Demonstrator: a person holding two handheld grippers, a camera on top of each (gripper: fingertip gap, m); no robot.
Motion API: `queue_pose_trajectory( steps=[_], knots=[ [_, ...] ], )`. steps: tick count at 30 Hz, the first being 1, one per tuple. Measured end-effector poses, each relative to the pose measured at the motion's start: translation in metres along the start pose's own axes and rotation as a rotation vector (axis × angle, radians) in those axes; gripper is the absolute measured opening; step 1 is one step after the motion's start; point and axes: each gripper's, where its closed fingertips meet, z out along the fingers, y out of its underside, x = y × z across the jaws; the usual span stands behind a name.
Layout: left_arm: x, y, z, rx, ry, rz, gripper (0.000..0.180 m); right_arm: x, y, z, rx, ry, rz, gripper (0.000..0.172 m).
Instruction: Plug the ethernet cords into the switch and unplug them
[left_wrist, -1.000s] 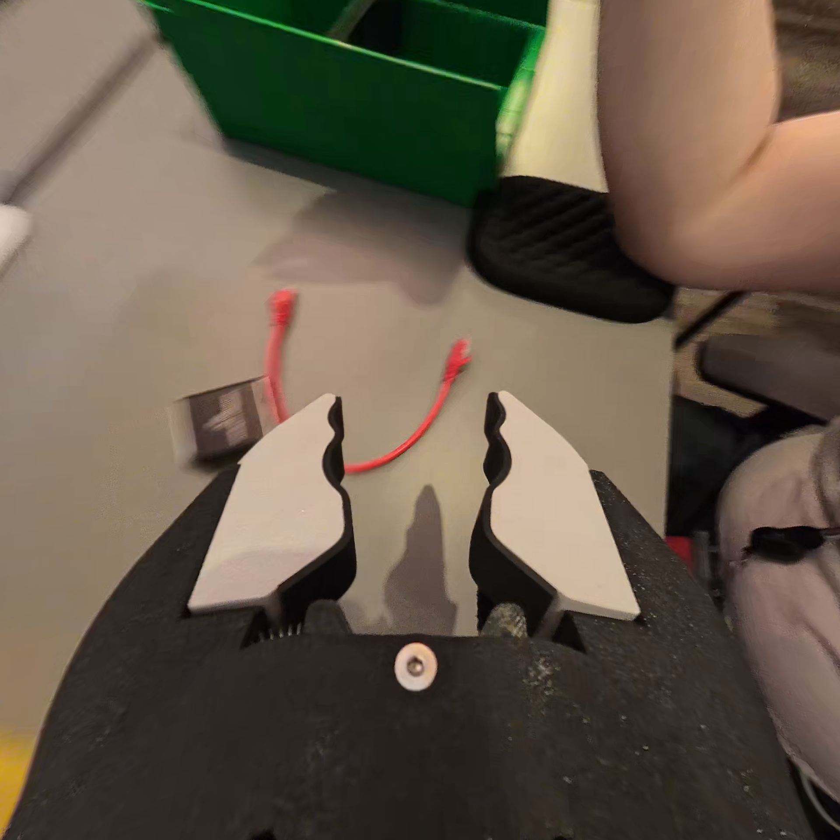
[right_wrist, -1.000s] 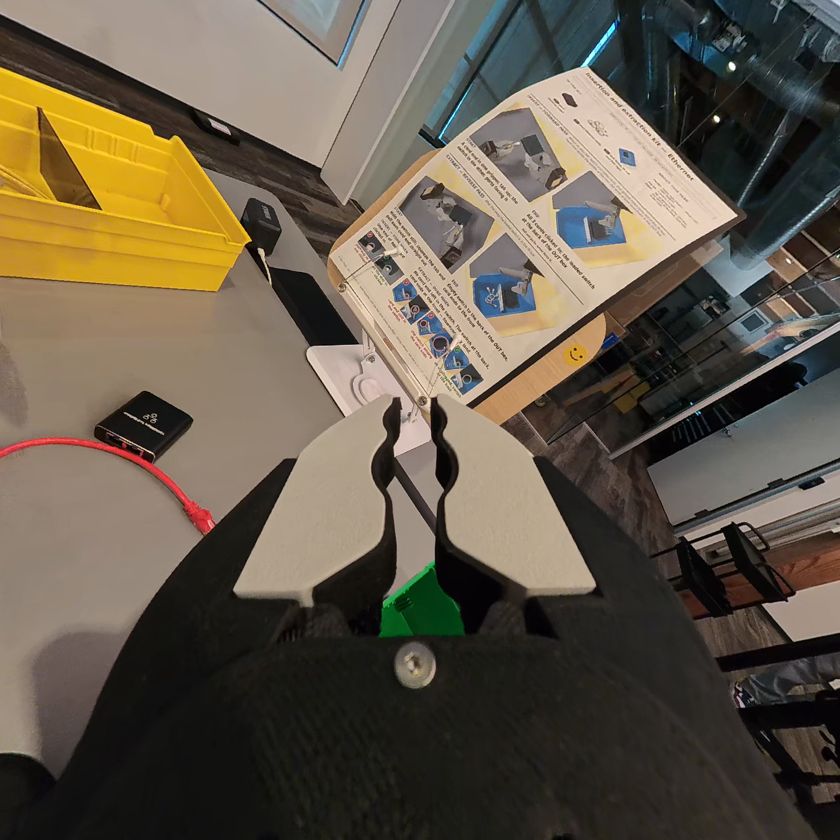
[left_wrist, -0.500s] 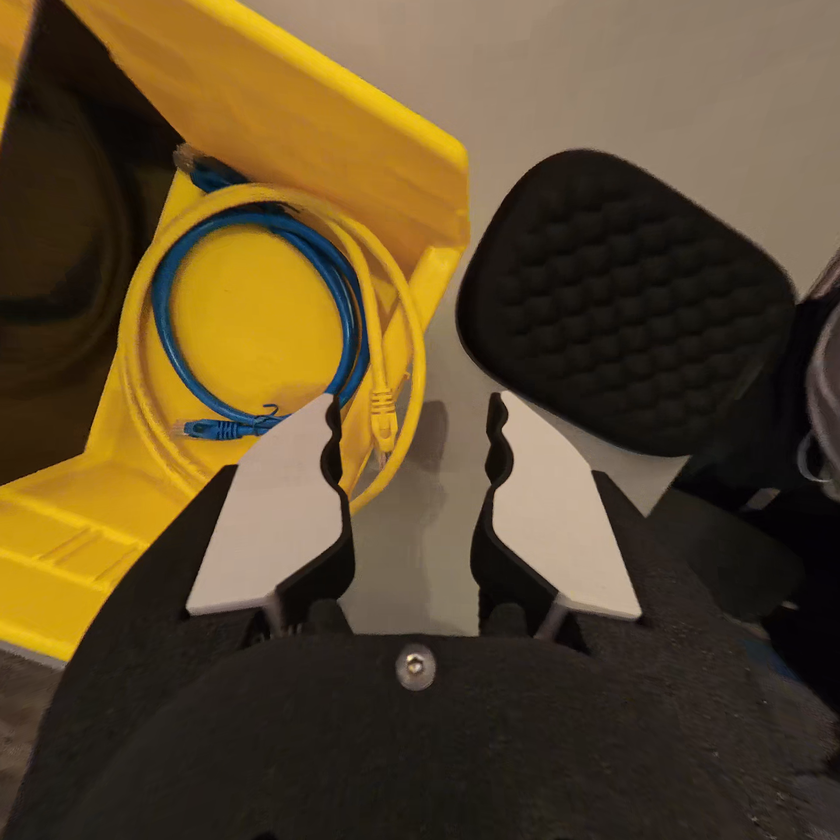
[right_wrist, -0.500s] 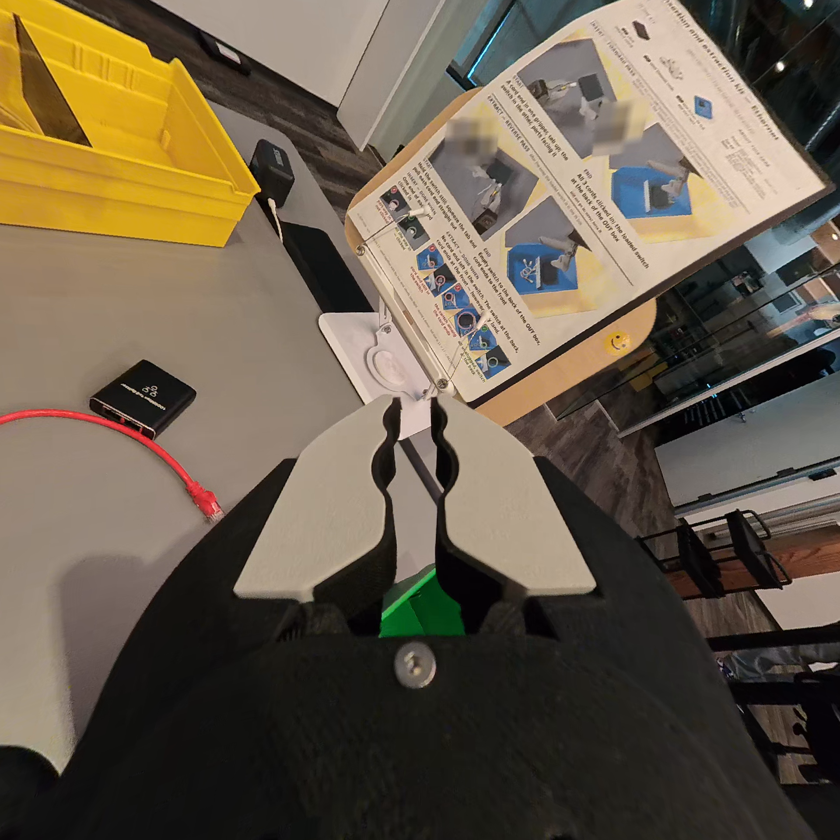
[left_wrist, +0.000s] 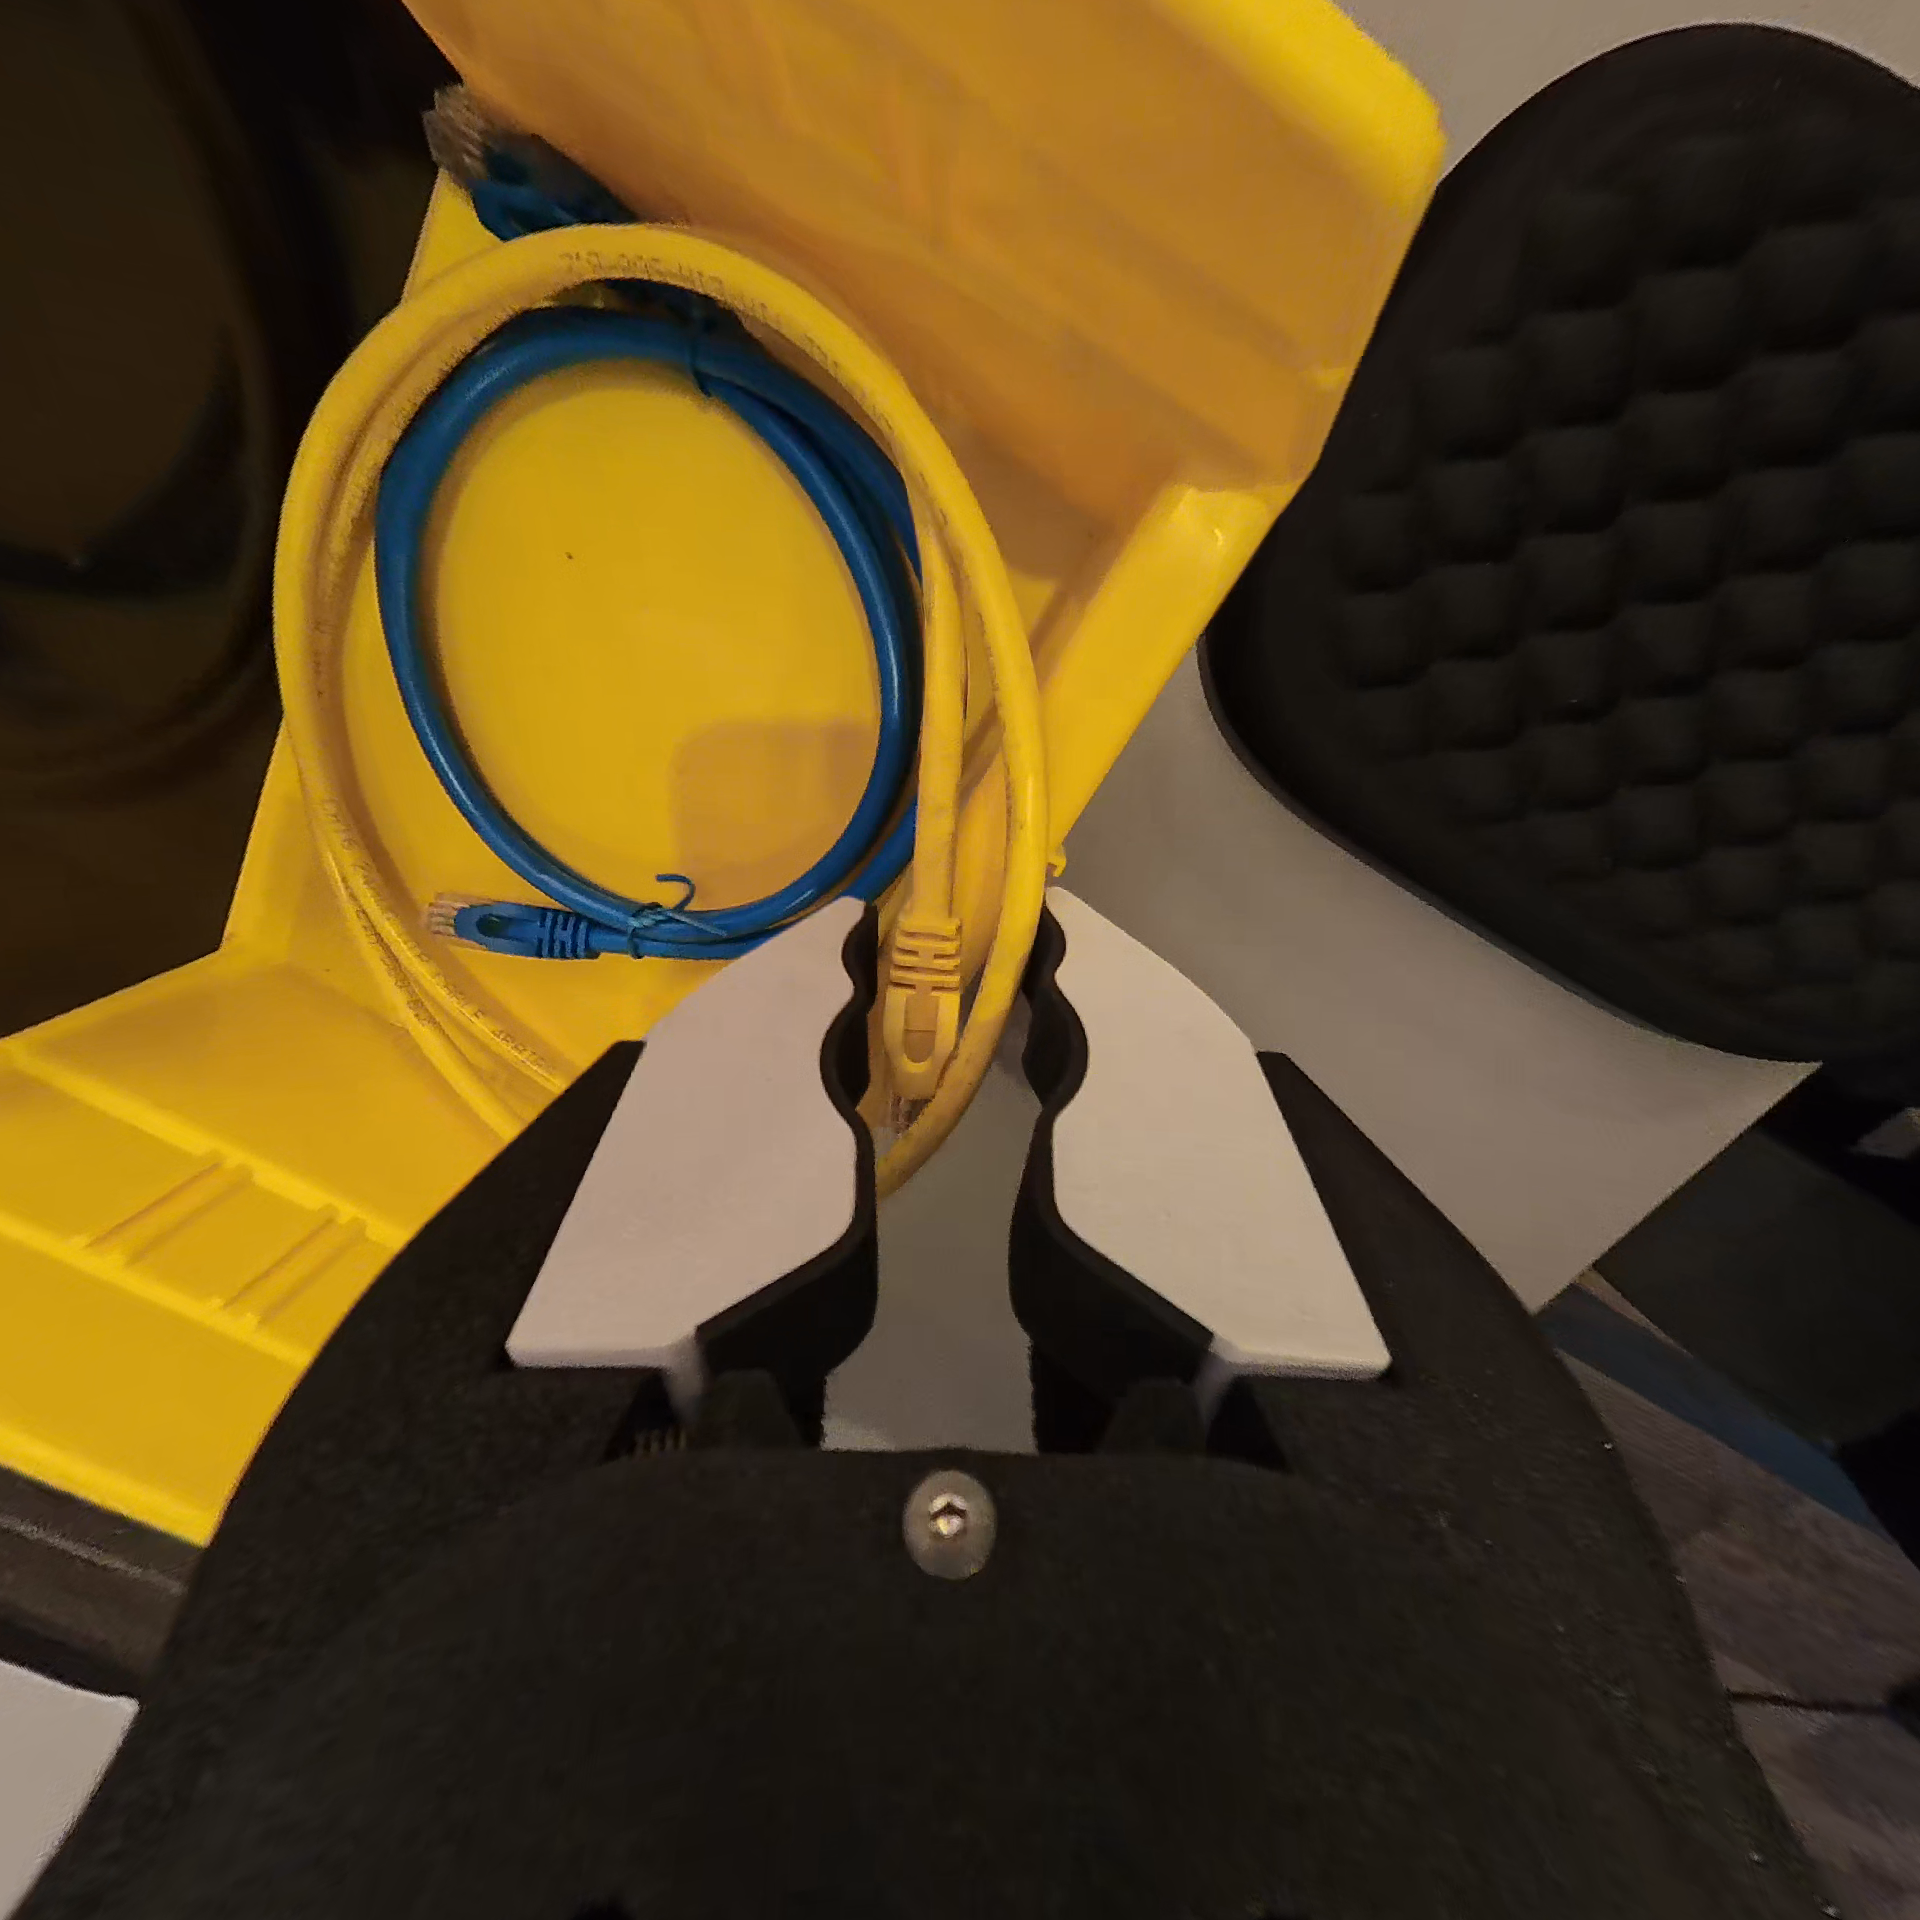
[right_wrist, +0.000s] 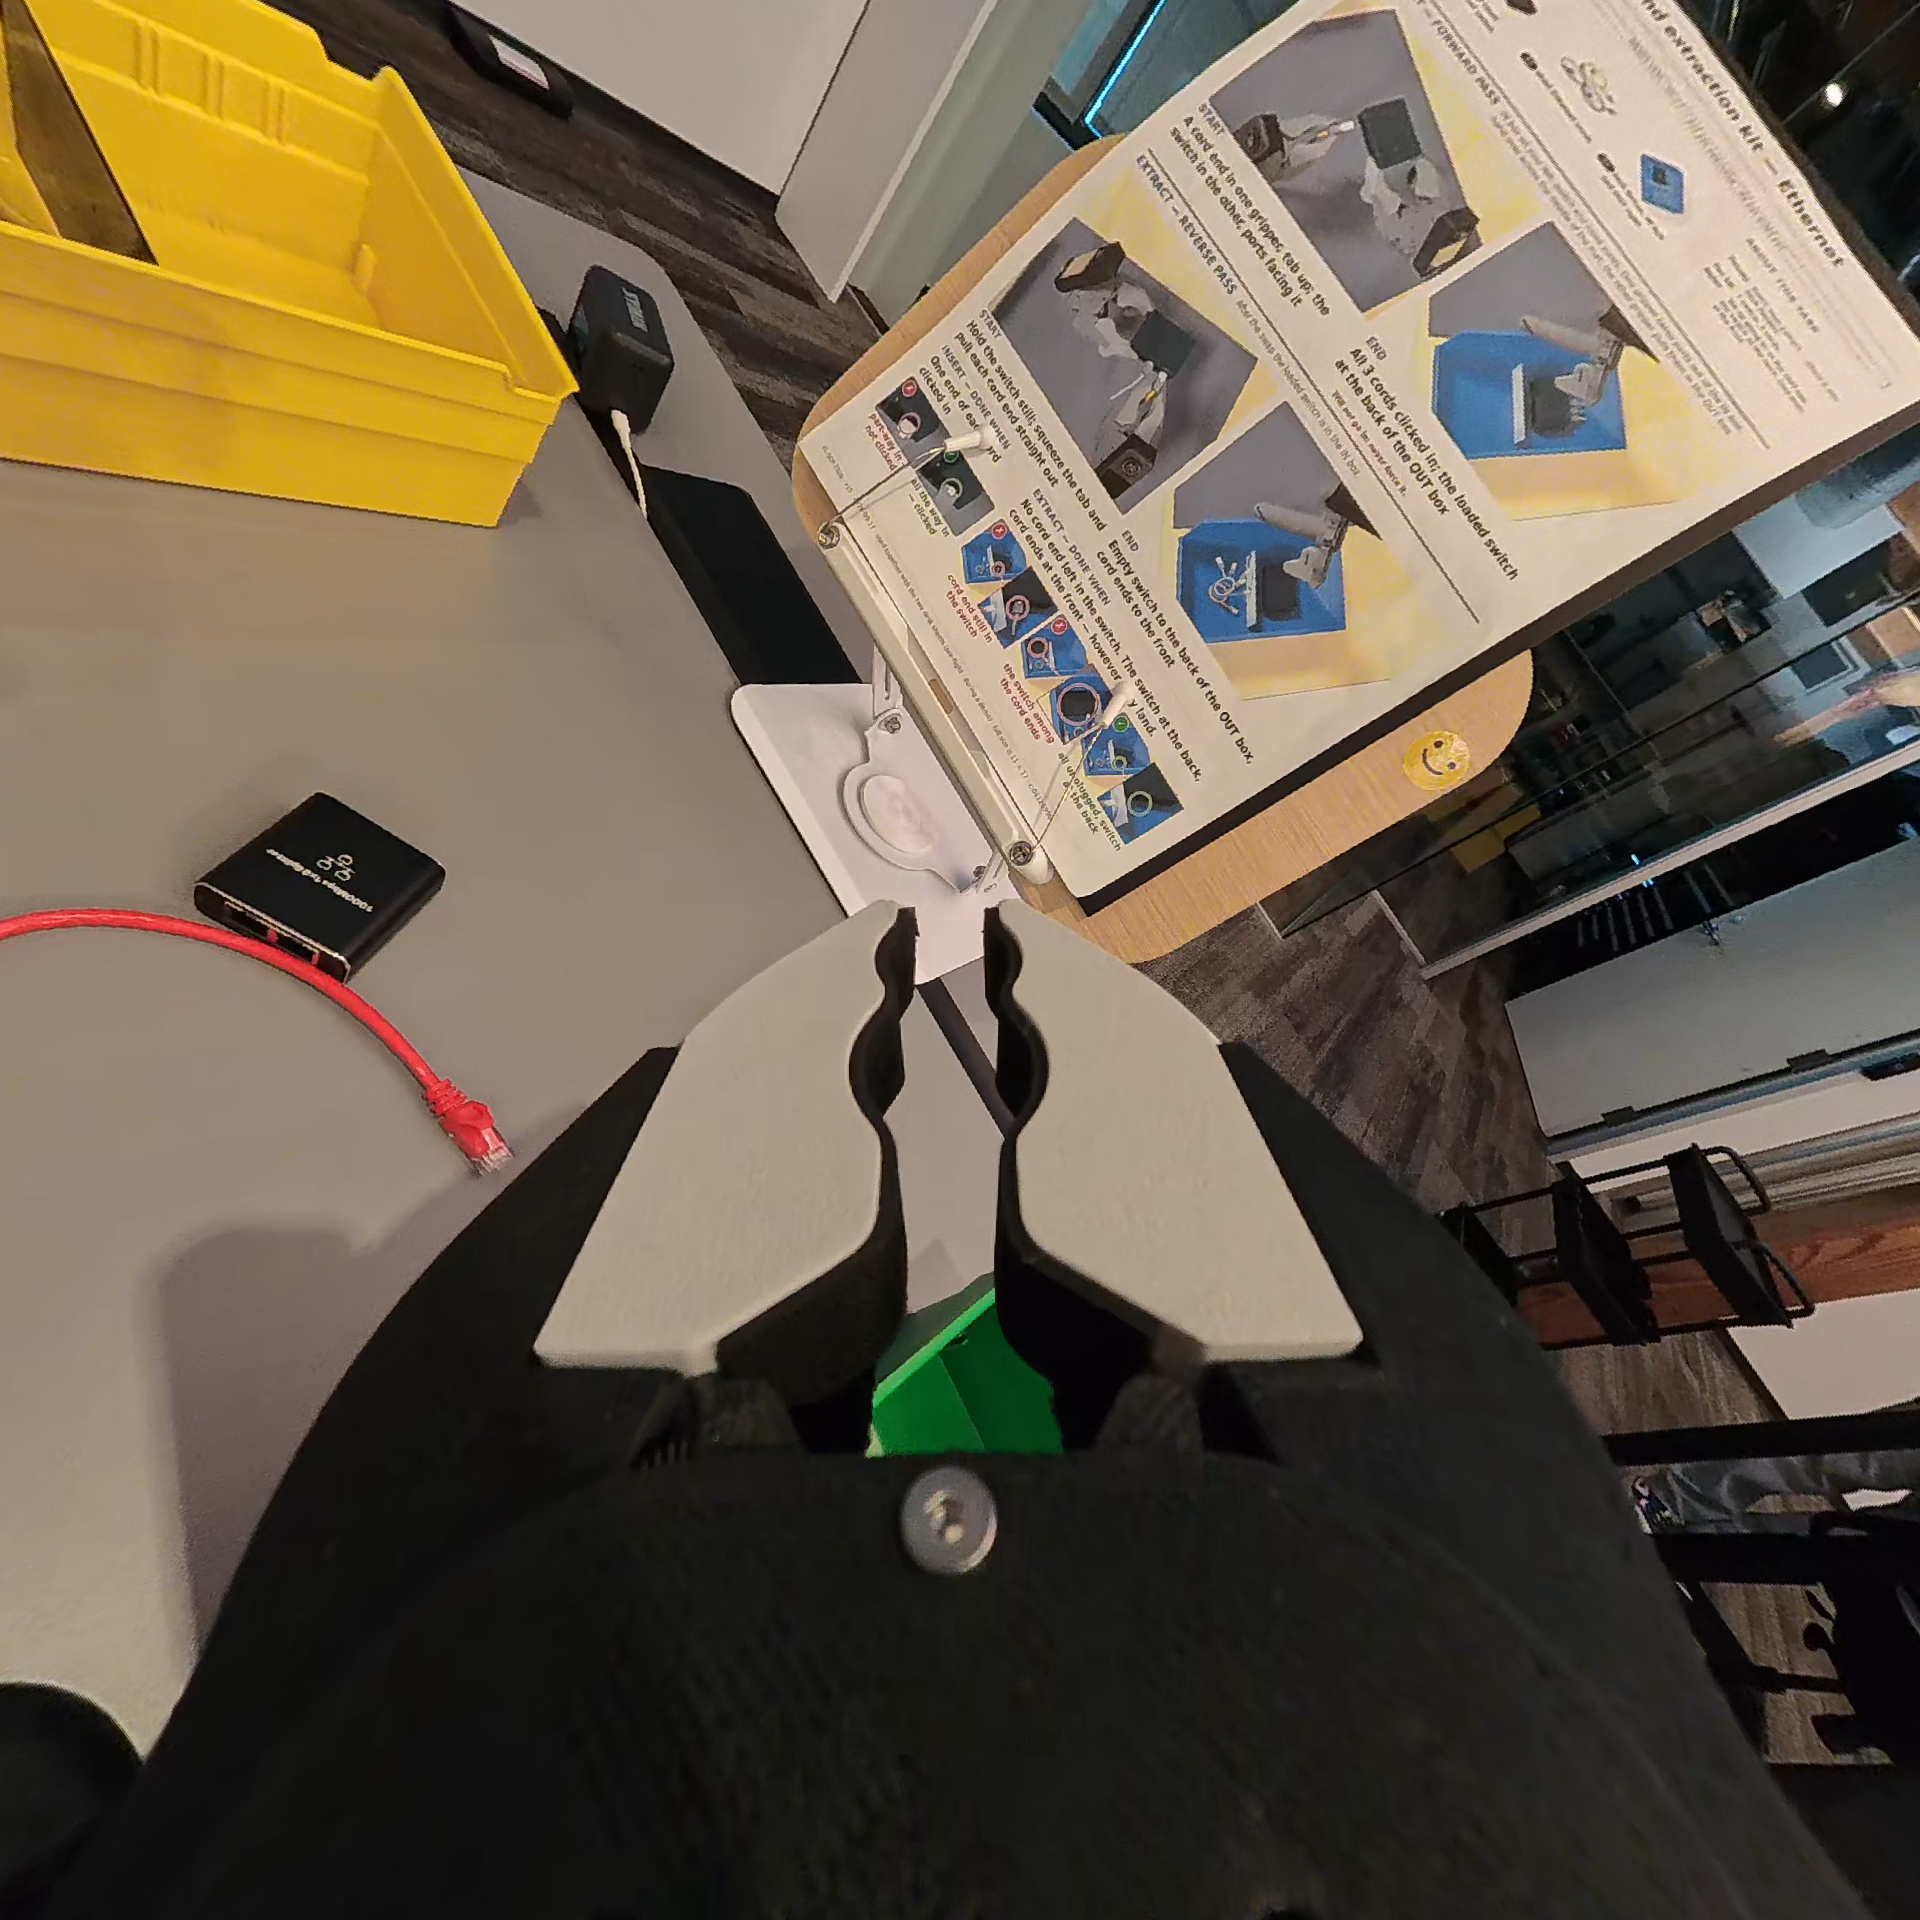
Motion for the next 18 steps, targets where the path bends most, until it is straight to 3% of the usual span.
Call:
queue_pose_trajectory(
  steps=[8, 18],
  knots=[
    [-0.001, -0.011, -0.02, 0.016, 0.032, 0.001, 0.02, 0.001, 0.0, -0.004, 0.008, 0.002, 0.001, 0.014],
    [-0.054, -0.046, -0.129, 0.304, -0.091, -0.186, 0.012, 0.008, 0.001, -0.011, 0.03, 0.018, 0.021, 0.014]
  ],
)
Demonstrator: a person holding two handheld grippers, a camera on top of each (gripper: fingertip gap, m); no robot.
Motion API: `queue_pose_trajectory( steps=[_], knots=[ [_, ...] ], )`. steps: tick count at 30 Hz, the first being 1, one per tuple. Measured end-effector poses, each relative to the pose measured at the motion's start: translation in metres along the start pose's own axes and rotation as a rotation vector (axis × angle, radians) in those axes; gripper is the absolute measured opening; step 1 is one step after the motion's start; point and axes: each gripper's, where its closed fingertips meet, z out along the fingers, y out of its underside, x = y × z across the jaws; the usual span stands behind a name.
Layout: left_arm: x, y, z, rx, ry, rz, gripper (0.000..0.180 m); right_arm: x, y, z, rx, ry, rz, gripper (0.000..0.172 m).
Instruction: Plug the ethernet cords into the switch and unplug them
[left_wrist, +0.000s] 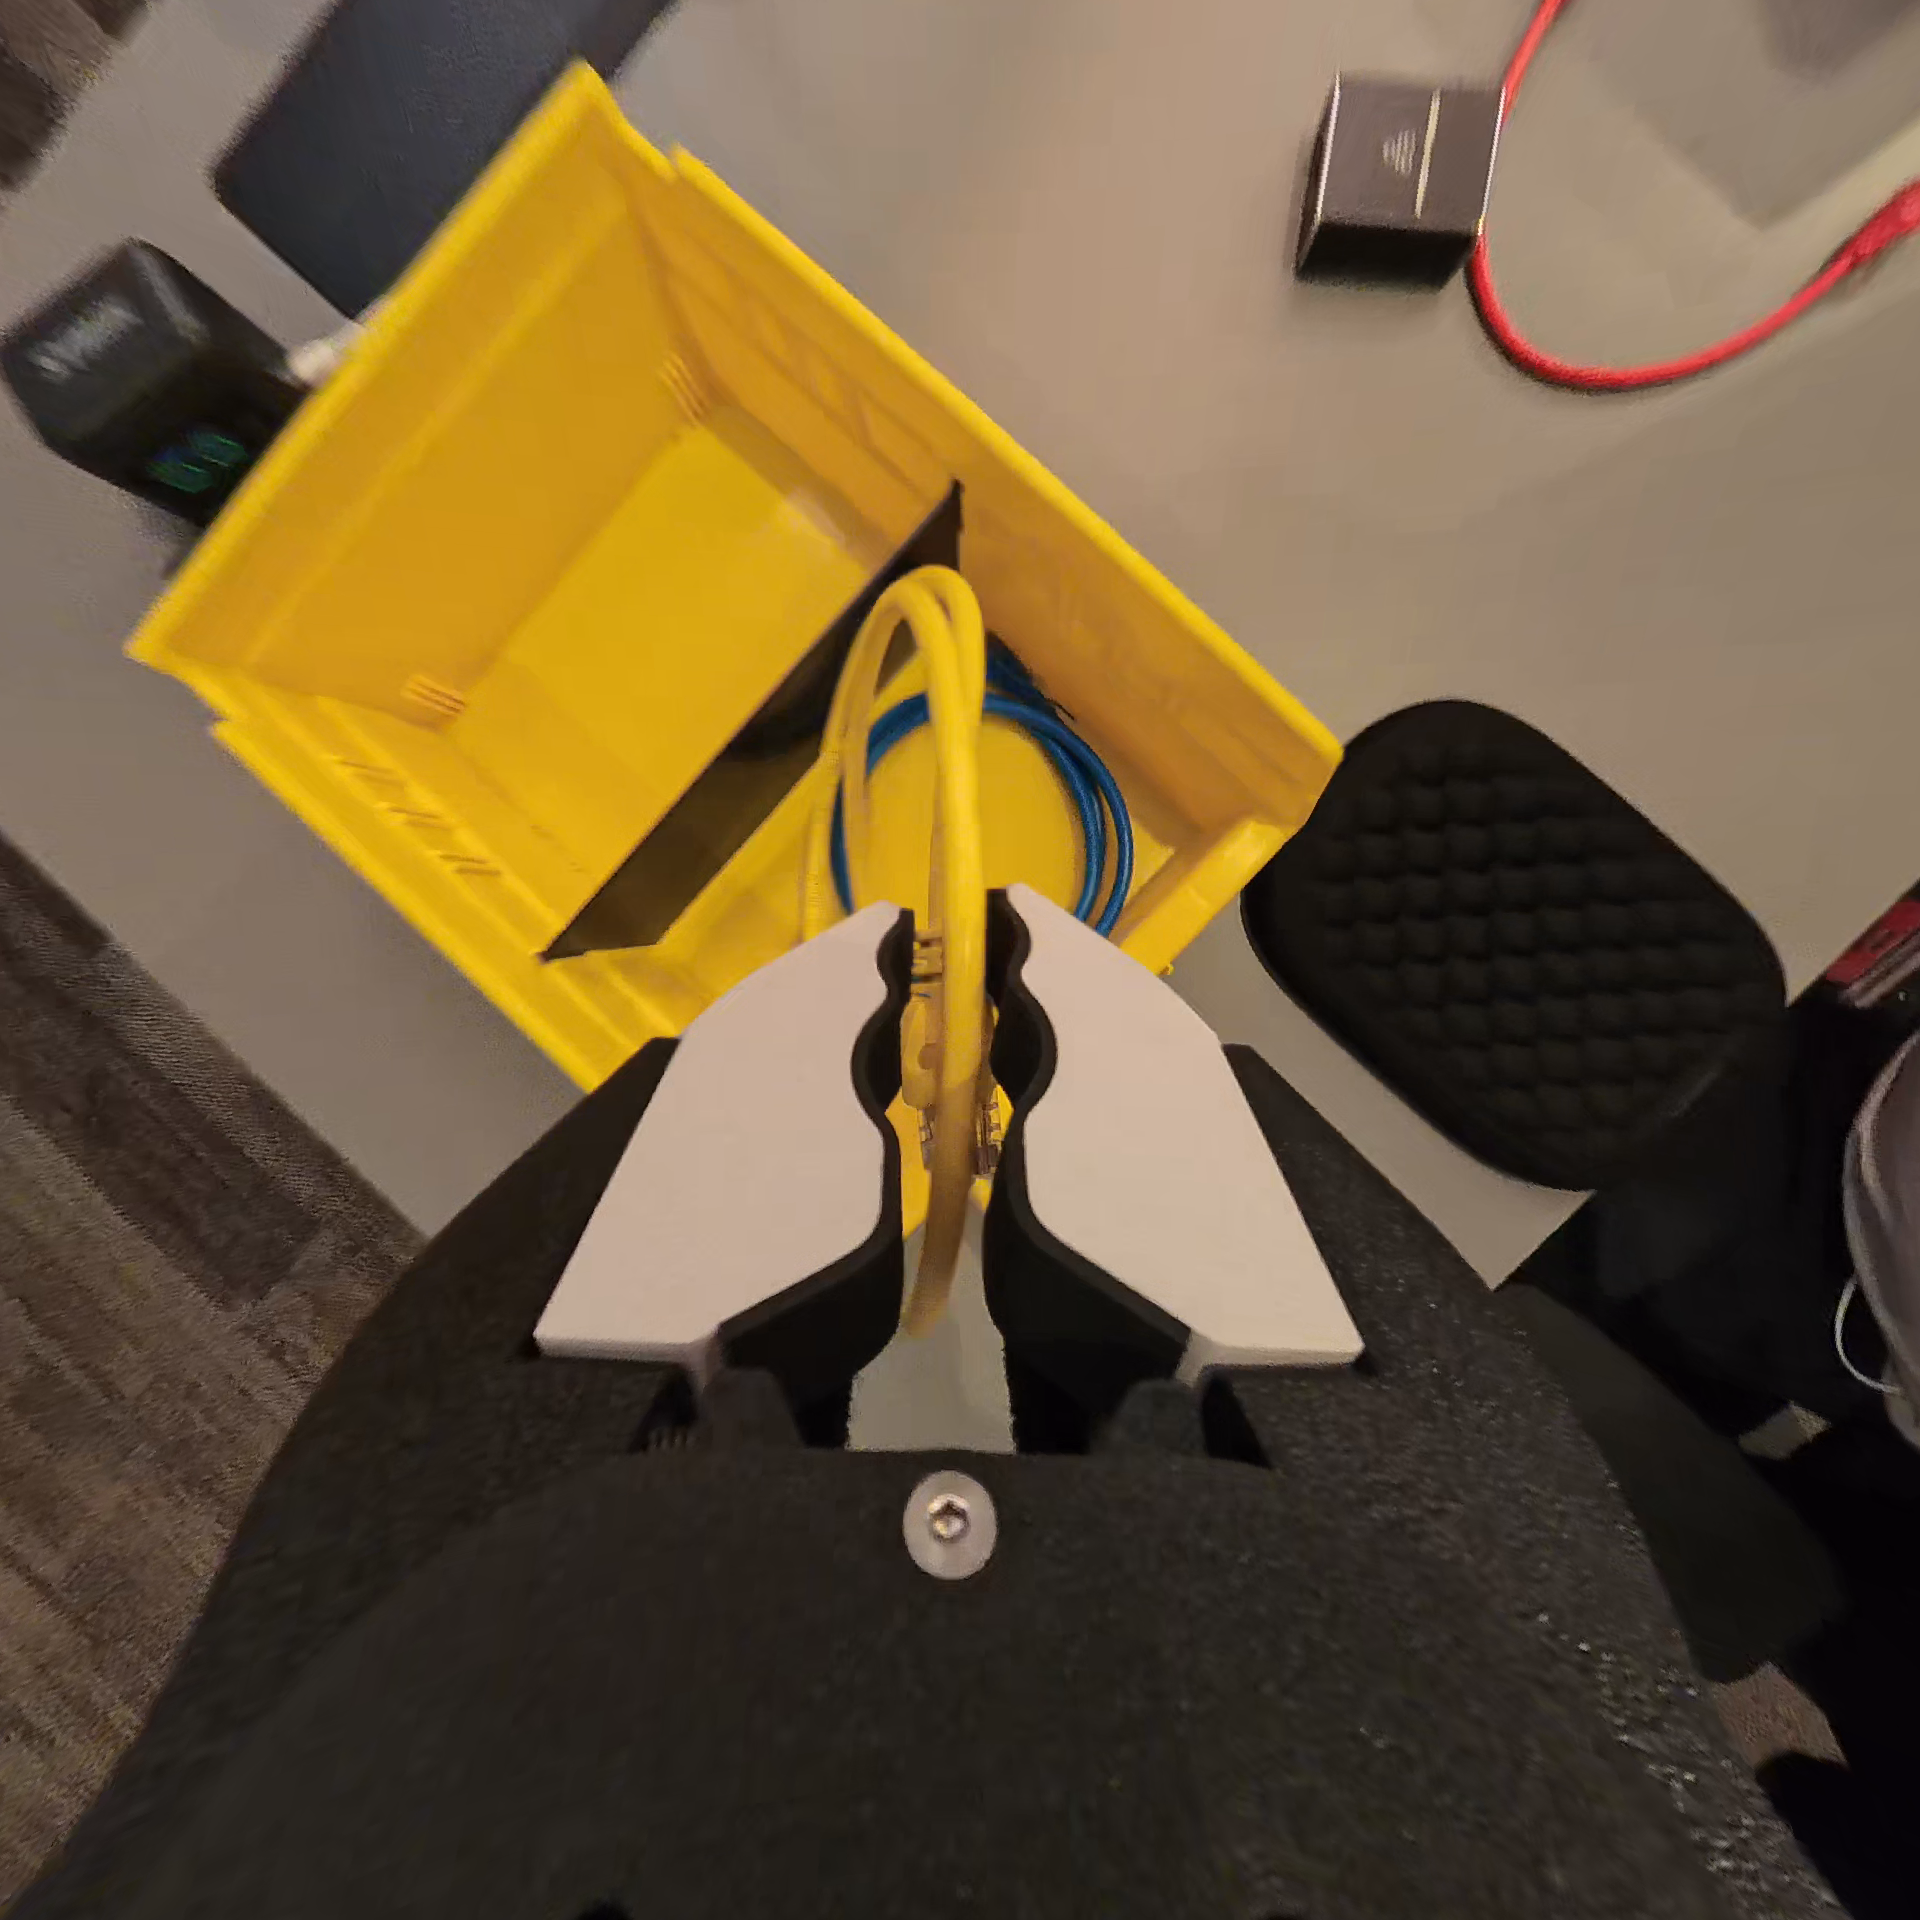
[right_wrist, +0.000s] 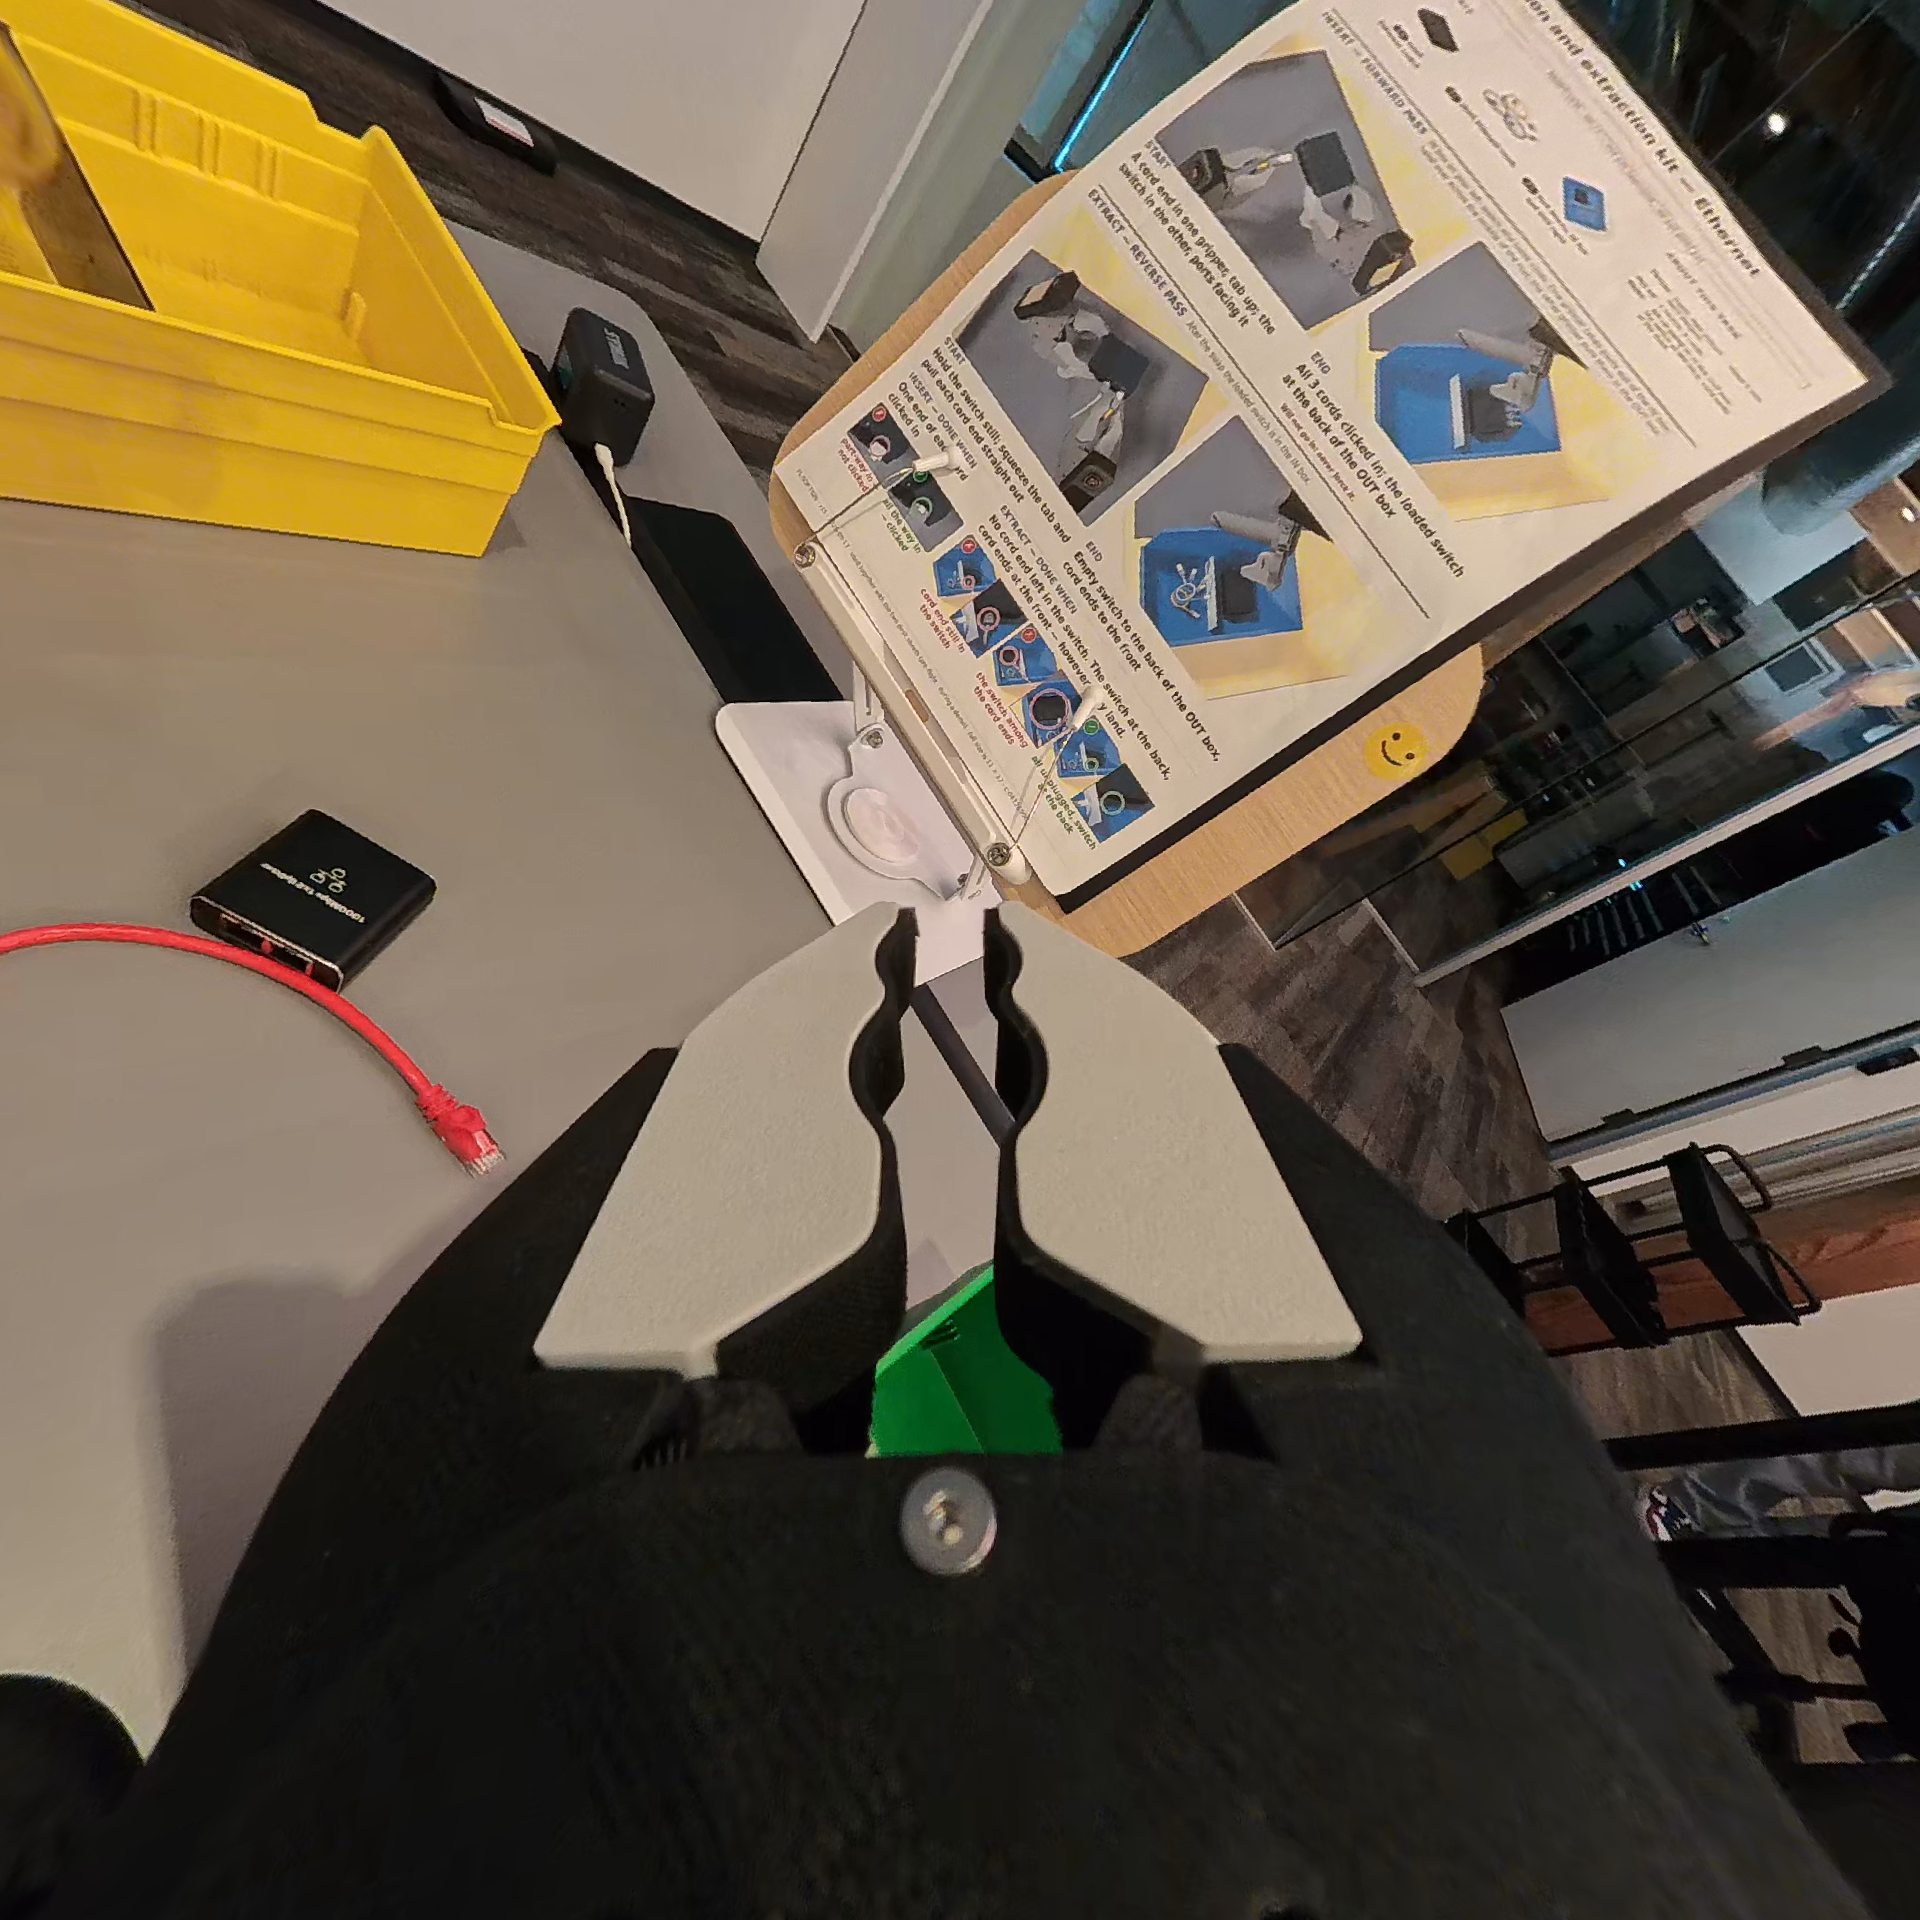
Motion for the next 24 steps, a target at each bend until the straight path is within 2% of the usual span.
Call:
queue_pose_trajectory(
  steps=[8, 11, 14, 18, 24],
  knots=[
    [-0.006, -0.053, -0.068, 0.072, -0.194, 0.056, 0.012, 0.003, -0.004, -0.007, 0.031, 0.01, 0.007, 0.013],
    [0.004, -0.087, -0.09, 0.126, -0.236, 0.085, 0.013, 0.006, -0.005, -0.011, 0.041, 0.017, 0.012, 0.013],
    [0.03, -0.131, -0.102, 0.225, -0.23, 0.127, 0.013, 0.009, -0.005, -0.016, 0.051, 0.03, 0.019, 0.013],
    [0.083, -0.181, -0.085, 0.323, -0.139, 0.204, 0.012, 0.016, -0.005, -0.027, 0.069, 0.055, 0.03, 0.013],
    [0.153, -0.228, -0.02, 0.408, 0.06, 0.274, 0.012, 0.03, -0.002, -0.048, 0.108, 0.102, 0.07, 0.013]
  ],
)
